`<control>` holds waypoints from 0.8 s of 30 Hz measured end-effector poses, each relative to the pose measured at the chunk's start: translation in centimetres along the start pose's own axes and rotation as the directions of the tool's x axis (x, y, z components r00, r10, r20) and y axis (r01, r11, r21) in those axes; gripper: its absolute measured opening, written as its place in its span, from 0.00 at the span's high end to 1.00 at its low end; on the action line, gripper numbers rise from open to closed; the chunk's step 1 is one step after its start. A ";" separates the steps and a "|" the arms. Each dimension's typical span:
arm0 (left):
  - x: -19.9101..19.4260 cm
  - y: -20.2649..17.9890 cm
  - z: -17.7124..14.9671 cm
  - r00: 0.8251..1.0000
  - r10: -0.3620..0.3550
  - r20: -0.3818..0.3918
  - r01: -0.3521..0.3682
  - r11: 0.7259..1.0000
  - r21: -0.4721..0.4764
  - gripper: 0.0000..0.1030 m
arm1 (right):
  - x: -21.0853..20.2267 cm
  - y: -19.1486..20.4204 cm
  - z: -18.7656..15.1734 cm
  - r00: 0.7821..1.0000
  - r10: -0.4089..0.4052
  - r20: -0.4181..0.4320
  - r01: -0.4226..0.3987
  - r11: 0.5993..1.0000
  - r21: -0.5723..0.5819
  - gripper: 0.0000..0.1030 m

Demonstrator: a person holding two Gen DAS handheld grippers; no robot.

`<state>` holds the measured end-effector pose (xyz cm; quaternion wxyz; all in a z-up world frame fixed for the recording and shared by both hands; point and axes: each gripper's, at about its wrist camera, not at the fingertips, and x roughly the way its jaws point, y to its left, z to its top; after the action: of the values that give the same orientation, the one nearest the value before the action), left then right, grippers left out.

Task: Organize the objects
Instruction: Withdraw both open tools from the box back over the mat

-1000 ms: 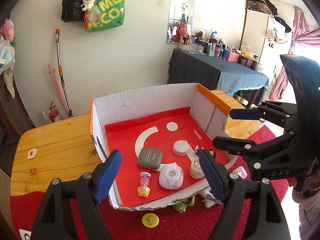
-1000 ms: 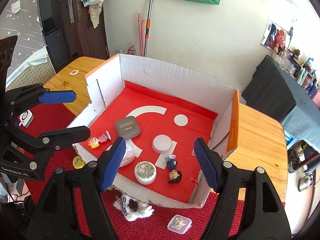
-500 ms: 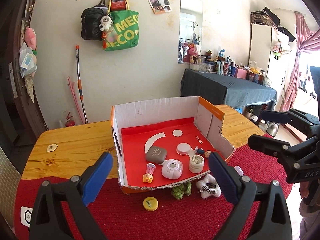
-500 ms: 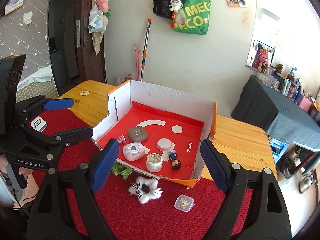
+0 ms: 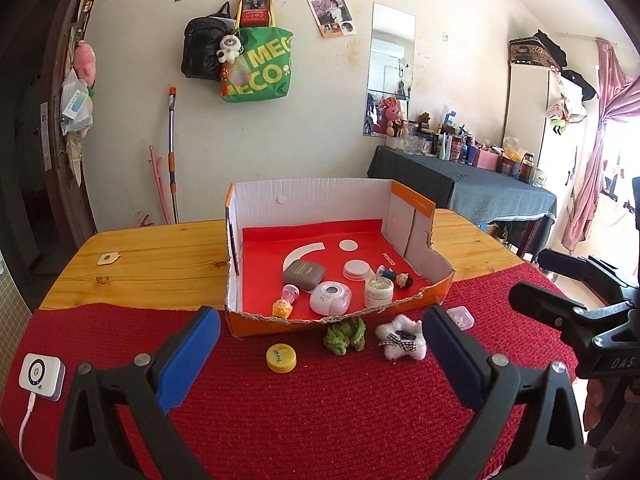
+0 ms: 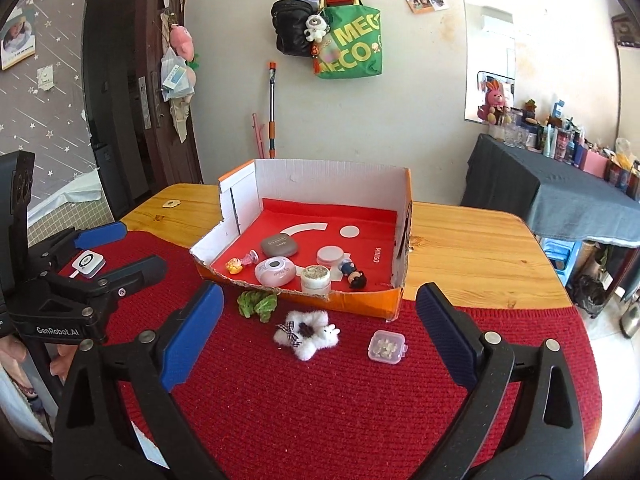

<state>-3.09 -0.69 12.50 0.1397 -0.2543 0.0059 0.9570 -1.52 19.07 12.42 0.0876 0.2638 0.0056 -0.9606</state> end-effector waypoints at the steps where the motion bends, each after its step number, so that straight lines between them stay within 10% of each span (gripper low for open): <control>1: 0.1 0.0 -0.4 1.000 -0.001 -0.004 0.001 1.000 -0.007 0.00 | 0.0 -0.1 -0.4 1.000 -0.005 0.000 0.005 1.000 0.006 0.03; 24: 5.5 0.3 -6.9 0.973 -0.015 -0.232 -0.010 0.994 -0.106 0.00 | 5.0 -2.2 -7.2 0.980 -0.037 -0.195 0.057 0.993 0.099 0.03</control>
<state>-4.46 -0.12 3.79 0.1255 -0.3717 -0.0292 0.9194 -2.50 20.79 3.57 0.0500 0.3597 -0.0297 -0.9313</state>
